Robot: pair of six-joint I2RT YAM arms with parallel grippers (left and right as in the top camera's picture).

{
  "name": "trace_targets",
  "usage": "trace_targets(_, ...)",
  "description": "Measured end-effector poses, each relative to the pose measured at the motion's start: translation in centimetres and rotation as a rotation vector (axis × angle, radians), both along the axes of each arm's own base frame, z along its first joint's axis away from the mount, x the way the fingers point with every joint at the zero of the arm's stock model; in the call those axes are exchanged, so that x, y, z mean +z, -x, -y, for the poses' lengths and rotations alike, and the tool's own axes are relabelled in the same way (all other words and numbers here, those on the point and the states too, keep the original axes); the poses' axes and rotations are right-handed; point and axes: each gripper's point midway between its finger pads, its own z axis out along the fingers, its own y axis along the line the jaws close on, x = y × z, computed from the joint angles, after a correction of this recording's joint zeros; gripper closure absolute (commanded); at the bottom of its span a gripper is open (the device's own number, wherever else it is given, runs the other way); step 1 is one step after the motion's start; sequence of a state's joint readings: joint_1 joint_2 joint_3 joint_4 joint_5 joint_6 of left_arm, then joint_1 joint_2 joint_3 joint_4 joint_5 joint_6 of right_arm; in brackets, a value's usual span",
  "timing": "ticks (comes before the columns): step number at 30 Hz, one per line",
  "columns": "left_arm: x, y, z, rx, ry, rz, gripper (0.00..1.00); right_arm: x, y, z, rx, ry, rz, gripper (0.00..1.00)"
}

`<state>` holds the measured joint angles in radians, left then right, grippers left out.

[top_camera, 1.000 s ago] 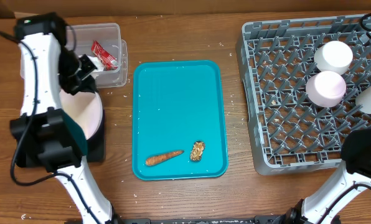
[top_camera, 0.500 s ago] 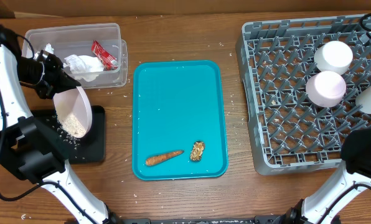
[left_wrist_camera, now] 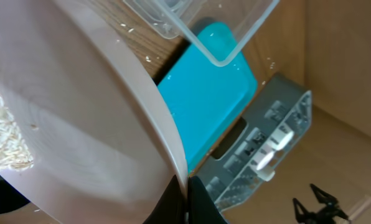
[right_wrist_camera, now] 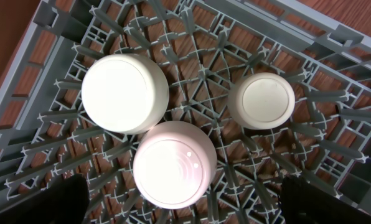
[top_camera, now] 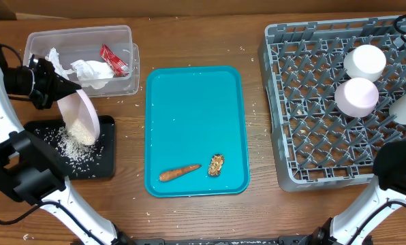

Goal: Sort waste into correct bins and load items into the dishwasher
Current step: 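Tilt the plate with the left gripper to pour rice onto the black tray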

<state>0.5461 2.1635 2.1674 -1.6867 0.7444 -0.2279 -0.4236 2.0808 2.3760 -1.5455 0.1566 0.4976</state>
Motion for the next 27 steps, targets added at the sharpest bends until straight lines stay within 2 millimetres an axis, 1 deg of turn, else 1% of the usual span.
trace_targets(4,0.5,-0.2,-0.2,0.016,0.033,0.023,0.96,0.0,0.0,0.0,0.0,0.0,0.0,0.0)
trace_targets(9,0.6,-0.2,-0.2,0.021,0.042,0.031,0.96,0.0,0.0,0.0,0.0,0.0,0.0,0.0)
trace_targets(14,0.4,0.0,-0.4,0.008,0.023,0.03,0.96,0.0,0.0,0.0,0.0,0.0,0.0,0.0)
trace_targets(18,0.2,0.3,0.0,-0.001,0.041,0.028,0.96,0.0,0.0,0.0,0.0,0.0,0.0,0.0)
trace_targets(21,-0.3,0.8,0.0,-0.006,0.042,0.014,0.96,0.0,0.0,0.0,0.0,0.0,0.0,0.0)
trace_targets(27,-1.4,2.6,0.4,-0.021,0.05,-0.033,0.96,0.0,0.0,0.0,0.0,0.0,0.0,0.0)
